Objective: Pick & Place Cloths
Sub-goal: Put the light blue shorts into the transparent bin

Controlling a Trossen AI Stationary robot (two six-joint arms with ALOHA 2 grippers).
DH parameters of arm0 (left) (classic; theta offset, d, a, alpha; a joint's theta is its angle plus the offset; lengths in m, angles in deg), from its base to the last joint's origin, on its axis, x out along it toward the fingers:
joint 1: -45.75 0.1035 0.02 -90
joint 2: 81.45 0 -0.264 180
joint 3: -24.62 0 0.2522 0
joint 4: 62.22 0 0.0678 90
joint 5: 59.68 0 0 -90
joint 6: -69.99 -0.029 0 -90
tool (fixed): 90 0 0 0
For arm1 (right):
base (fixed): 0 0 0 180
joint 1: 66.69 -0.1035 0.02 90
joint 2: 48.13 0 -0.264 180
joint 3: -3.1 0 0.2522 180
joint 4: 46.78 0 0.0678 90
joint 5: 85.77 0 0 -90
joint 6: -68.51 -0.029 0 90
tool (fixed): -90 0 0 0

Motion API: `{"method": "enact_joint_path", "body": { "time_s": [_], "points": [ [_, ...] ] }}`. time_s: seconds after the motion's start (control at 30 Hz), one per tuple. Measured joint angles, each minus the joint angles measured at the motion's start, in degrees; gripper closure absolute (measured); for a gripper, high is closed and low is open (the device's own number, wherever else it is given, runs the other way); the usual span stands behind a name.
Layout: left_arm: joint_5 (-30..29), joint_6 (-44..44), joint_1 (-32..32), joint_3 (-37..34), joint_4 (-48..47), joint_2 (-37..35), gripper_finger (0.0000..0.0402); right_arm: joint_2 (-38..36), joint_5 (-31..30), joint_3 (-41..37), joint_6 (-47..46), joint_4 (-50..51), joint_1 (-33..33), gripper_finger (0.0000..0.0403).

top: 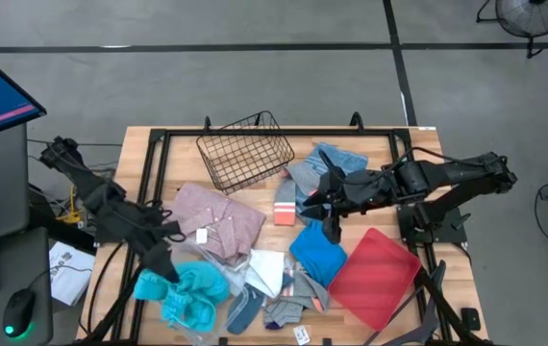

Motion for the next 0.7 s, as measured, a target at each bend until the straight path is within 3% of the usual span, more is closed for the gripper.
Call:
{"method": "enact_joint_path", "body": {
  "time_s": [0.1,0.27,0.53,0.7],
  "points": [
    [1.9,3.2,0.0,3.1,0.2,1.0,0.0248,0.0,0.0,0.0,-0.5,0.0,0.7,0.0272],
    [0.5,2.7,0.0,10.0,-0.3,6.3,0.0382,0.0,0.0,0.0,-0.5,0.0,1.7,0.0272],
    [-2.1,-1.3,-1.2,22.0,-4.5,16.7,0.0401,0.0,0.0,0.0,-0.6,0.0,2.8,0.0272],
    [-1.8,-2.0,-4.5,25.1,-15.3,21.3,0.0401,0.0,0.0,0.0,-0.6,0.0,2.8,0.0272]
  ]
}}
